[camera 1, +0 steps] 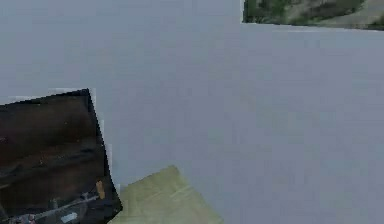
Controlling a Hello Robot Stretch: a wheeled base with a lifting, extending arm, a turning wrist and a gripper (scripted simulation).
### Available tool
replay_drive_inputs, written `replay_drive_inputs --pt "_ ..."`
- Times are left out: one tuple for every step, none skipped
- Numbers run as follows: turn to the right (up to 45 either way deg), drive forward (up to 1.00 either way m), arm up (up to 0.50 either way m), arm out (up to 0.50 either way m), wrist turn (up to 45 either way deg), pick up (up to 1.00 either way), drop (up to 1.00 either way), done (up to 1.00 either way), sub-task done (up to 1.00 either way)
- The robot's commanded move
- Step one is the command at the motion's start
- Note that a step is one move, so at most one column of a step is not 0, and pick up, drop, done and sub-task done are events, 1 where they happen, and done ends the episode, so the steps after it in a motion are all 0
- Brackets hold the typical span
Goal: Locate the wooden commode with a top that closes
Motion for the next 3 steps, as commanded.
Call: replay_drive_inputs --pt "0.0 0.4 0.0 0.0 0.0 0.0 0.0 0.0 0.0" --pt "-45.0 0.0 0.0 0.0 0.0 0.0 0.0 0.0 0.0" --pt "-12.0 0.0 0.0 0.0 0.0 0.0 0.0 0.0 0.0"
